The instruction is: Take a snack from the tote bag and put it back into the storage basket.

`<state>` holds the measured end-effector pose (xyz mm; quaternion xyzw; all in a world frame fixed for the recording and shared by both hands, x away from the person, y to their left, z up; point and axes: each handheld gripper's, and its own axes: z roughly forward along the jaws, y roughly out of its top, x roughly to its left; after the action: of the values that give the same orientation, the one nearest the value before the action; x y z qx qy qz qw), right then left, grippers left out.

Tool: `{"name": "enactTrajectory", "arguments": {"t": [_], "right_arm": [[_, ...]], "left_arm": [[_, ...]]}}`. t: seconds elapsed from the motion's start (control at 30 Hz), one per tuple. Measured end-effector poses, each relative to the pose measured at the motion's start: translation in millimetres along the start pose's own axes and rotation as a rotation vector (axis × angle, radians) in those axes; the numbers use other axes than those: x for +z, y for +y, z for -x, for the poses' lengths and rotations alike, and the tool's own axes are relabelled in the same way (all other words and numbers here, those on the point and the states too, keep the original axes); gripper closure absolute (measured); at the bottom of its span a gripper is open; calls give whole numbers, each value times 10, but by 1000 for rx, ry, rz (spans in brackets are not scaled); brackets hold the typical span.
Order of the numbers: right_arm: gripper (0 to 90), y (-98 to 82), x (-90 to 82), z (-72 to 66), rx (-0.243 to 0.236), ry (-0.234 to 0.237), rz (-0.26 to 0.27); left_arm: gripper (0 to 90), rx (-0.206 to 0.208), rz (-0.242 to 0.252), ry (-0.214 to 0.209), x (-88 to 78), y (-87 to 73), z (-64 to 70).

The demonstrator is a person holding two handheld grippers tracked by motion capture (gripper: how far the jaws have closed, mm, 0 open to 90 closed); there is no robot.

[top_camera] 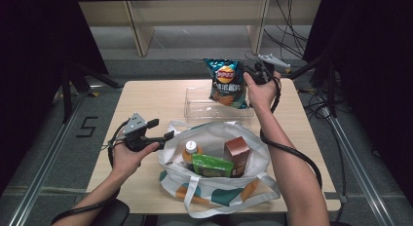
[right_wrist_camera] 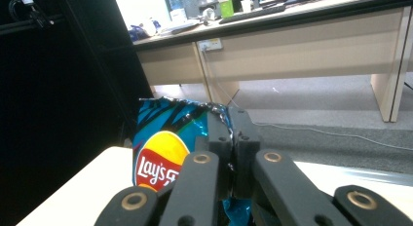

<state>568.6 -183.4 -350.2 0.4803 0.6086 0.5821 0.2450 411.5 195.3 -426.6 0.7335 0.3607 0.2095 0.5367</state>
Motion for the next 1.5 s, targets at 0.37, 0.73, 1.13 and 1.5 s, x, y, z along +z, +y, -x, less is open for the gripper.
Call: {"name": "enactTrajectory", "arguments": {"t": [0.37,0.73,1.13,1.5], "right_arm": [[900,-53,63,9,9,1,-9],[900,-125,108,51,23,-20,-37],[900,-166,150,92,25,-35,-43],[900,-206,162,139,26,-39,-49]], "left_arm": [[217,2,0,-1,-2,-1,-2],[217,0,2,-1,-4,0,-2],[217,4,0,-2,-1,-1,4],[217,0,1,-4,7,-5,8]]}}
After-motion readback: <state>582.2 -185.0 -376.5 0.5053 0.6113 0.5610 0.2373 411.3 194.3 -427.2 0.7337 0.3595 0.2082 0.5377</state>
